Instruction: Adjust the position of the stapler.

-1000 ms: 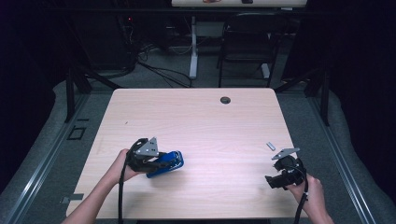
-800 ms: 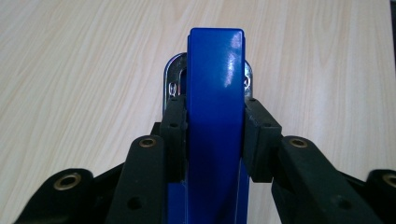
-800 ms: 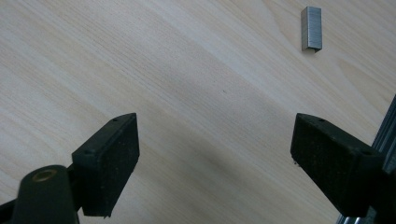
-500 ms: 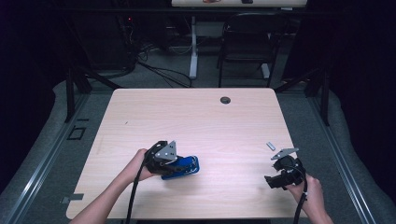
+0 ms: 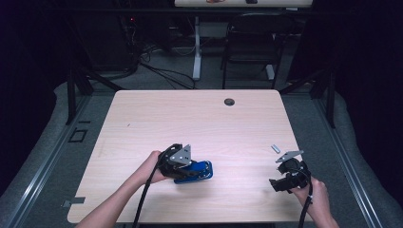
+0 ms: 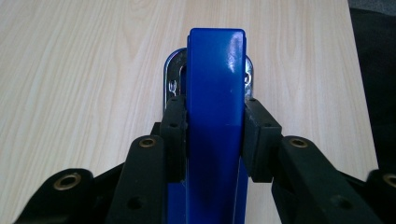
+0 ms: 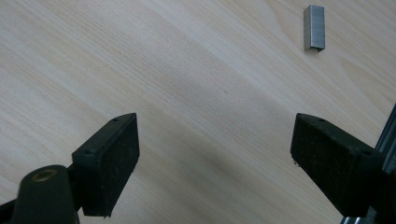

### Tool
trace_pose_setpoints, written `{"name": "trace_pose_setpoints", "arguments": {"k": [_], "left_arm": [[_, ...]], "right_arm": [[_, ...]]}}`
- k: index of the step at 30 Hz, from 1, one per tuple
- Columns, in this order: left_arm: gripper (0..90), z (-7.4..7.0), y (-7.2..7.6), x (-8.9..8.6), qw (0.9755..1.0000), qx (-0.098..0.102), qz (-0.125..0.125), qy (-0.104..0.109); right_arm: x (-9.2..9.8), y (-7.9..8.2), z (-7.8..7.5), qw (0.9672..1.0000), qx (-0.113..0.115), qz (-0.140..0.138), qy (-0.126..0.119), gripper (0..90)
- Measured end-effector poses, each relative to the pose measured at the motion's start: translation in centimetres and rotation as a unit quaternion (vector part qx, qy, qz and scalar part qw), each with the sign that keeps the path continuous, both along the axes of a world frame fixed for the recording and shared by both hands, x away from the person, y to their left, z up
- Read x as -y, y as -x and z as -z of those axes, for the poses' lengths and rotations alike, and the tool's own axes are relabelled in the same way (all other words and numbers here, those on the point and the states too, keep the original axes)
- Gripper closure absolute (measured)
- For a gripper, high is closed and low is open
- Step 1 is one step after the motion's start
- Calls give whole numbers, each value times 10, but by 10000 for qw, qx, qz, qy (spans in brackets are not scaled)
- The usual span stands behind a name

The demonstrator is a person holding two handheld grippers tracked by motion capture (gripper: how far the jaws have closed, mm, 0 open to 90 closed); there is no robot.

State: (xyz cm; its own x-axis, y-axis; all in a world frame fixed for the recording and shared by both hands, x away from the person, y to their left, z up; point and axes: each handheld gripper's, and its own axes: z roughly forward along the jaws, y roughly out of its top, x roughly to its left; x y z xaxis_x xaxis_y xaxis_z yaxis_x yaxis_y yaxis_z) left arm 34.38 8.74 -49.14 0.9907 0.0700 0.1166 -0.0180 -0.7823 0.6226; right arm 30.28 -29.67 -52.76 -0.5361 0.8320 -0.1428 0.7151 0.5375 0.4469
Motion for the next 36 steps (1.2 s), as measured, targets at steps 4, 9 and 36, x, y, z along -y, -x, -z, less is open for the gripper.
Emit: {"name": "trace_pose_setpoints", "arguments": {"k": [4,9,36], "left_arm": [[661,3,-1,11,10000,-49,54,-58],[661,7,-1,23,9996,-173,161,-157],[659,44,-9,68,9970,-384,254,-614]], "right_arm": [[0,0,0,10000,-5,-12,21,152],[0,0,1,10000,-5,-2,22,152],[2,0,4,10000,-65,55,-36,152]]}}
